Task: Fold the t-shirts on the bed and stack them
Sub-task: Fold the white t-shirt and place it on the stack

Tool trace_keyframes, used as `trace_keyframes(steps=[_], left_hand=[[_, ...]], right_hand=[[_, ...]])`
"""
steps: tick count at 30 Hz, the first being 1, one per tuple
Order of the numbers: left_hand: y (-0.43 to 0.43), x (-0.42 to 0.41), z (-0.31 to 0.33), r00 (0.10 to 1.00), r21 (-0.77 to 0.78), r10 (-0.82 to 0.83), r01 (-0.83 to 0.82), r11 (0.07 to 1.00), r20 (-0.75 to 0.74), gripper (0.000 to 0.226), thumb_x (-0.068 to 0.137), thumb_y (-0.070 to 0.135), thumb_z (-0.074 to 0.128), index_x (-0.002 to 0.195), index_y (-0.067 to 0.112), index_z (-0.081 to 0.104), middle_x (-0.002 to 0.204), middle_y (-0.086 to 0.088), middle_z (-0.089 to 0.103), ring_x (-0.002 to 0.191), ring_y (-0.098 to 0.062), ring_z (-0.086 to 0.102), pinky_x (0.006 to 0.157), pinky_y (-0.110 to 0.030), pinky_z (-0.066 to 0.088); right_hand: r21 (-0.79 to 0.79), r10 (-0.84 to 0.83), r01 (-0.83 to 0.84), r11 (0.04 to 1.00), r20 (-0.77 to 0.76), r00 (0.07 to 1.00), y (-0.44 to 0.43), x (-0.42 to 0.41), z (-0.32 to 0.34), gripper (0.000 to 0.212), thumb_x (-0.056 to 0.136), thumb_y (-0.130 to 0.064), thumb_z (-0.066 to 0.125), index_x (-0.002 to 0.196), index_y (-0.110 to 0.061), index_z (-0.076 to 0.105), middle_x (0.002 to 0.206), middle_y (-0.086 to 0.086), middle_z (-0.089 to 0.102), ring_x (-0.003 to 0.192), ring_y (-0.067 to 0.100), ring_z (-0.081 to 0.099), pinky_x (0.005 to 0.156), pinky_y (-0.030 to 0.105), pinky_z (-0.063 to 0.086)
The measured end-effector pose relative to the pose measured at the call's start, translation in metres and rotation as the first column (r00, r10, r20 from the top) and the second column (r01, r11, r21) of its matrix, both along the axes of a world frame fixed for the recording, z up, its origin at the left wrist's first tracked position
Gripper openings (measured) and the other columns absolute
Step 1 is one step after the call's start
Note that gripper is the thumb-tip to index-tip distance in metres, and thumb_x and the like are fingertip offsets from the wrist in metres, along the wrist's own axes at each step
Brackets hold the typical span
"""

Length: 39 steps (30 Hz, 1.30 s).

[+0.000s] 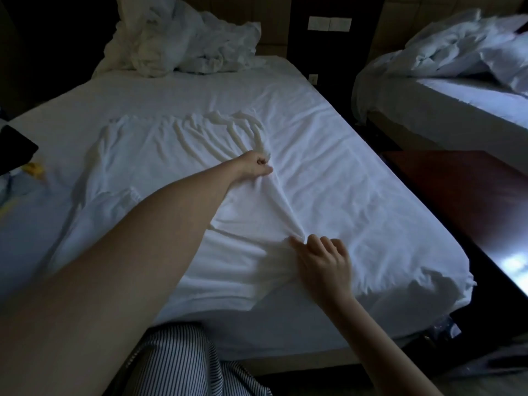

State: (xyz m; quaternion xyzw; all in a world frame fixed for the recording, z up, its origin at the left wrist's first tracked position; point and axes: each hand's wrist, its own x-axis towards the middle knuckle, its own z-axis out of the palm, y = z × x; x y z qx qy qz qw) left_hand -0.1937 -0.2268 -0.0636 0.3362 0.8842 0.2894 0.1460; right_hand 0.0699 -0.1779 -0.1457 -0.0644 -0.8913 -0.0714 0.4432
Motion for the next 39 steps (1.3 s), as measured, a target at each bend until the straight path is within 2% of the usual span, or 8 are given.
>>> trace_keyframes(steps=[3,8,11,16,20,29,35,39], left_hand=[[0.015,0.001,-0.006,0.997,0.164,-0.058,0.048,0.985,0.059,0.017,0.091,0.030,0.062,0.096,0.018,0.051,0.089,0.000,0.048,0.085,-0.012,0.045,0.075,-0.021,0.033],[0.032,0.002,-0.035,0.991,0.071,0.064,-0.056,0.996,-0.116,0.049,0.081,0.051,0.066,0.060,0.020,0.035,0.060,0.004,0.039,0.059,-0.014,0.042,0.056,-0.030,0.027],[0.037,0.007,-0.029,0.962,-0.018,0.079,-0.086,0.996,-0.263,0.046,0.082,0.059,0.060,0.069,0.018,0.044,0.073,-0.001,0.052,0.078,-0.023,0.054,0.065,-0.031,0.033],[0.021,0.030,-0.023,0.773,0.074,0.163,-0.149,0.986,-0.613,0.043,0.092,0.043,0.038,0.120,0.014,0.054,0.123,-0.009,0.059,0.117,-0.029,0.050,0.094,-0.038,0.032],[-0.009,0.062,-0.053,0.838,-0.308,-0.251,0.105,0.946,-0.485,0.054,0.098,0.051,0.024,0.148,0.030,0.026,0.156,0.002,0.024,0.143,-0.019,0.021,0.116,-0.044,0.013],[-0.045,0.087,-0.043,0.937,-0.432,-0.216,0.080,0.898,-0.275,0.056,0.098,0.056,0.015,0.150,0.039,0.003,0.160,0.007,-0.001,0.147,-0.016,-0.006,0.117,-0.042,-0.001],[-0.124,0.107,-0.031,0.913,-0.340,-0.325,0.232,0.911,-0.248,0.048,0.101,0.037,0.035,0.146,0.021,0.033,0.155,-0.001,0.027,0.144,-0.015,0.019,0.116,-0.031,0.014],[-0.195,0.095,-0.012,0.969,-0.121,-0.187,0.169,0.978,-0.159,0.031,0.098,0.017,0.048,0.125,0.007,0.060,0.131,-0.010,0.057,0.123,-0.021,0.050,0.098,-0.019,0.033]], right_hand=[[-0.013,0.008,-0.008,1.000,0.017,1.000,0.007,0.007,-0.002,0.023,0.070,-0.005,0.065,0.086,-0.017,0.074,0.061,0.001,0.051,0.051,0.022,0.047,0.059,0.031,0.029],[-0.076,0.088,-0.081,0.994,0.098,0.991,0.014,0.011,-0.004,0.027,0.078,-0.017,0.049,0.091,-0.016,0.073,0.060,0.000,0.052,0.053,0.023,0.049,0.058,0.031,0.027],[-0.105,0.113,-0.097,0.990,0.155,0.981,0.016,0.015,-0.004,0.031,0.079,-0.020,0.048,0.097,-0.016,0.072,0.068,0.000,0.055,0.060,0.024,0.050,0.061,0.032,0.027],[-0.137,0.148,-0.114,0.984,0.274,0.950,0.016,0.021,-0.005,0.043,0.084,-0.037,0.042,0.117,-0.018,0.062,0.125,0.007,0.053,0.110,0.026,0.046,0.091,0.038,0.030],[-0.187,0.202,-0.137,0.973,0.392,0.898,0.015,0.020,-0.002,0.050,0.099,-0.043,0.022,0.128,-0.019,0.055,0.132,0.001,0.057,0.122,0.018,0.044,0.100,0.035,0.028],[-0.203,0.104,-0.040,0.978,0.316,0.943,-0.006,0.026,0.002,0.034,0.091,-0.035,0.039,0.101,-0.019,0.067,0.112,-0.002,0.066,0.110,0.020,0.055,0.094,0.036,0.030],[-0.183,0.017,0.063,0.981,0.405,0.914,-0.041,-0.004,0.030,0.038,0.087,-0.035,0.039,0.072,-0.015,0.067,0.076,0.003,0.068,0.084,0.026,0.065,0.087,0.037,0.030],[-0.213,0.154,-0.048,0.976,0.521,0.840,-0.092,-0.037,0.046,0.052,0.090,-0.041,0.025,0.094,-0.014,0.070,0.099,0.005,0.070,0.100,0.028,0.061,0.091,0.038,0.032]])
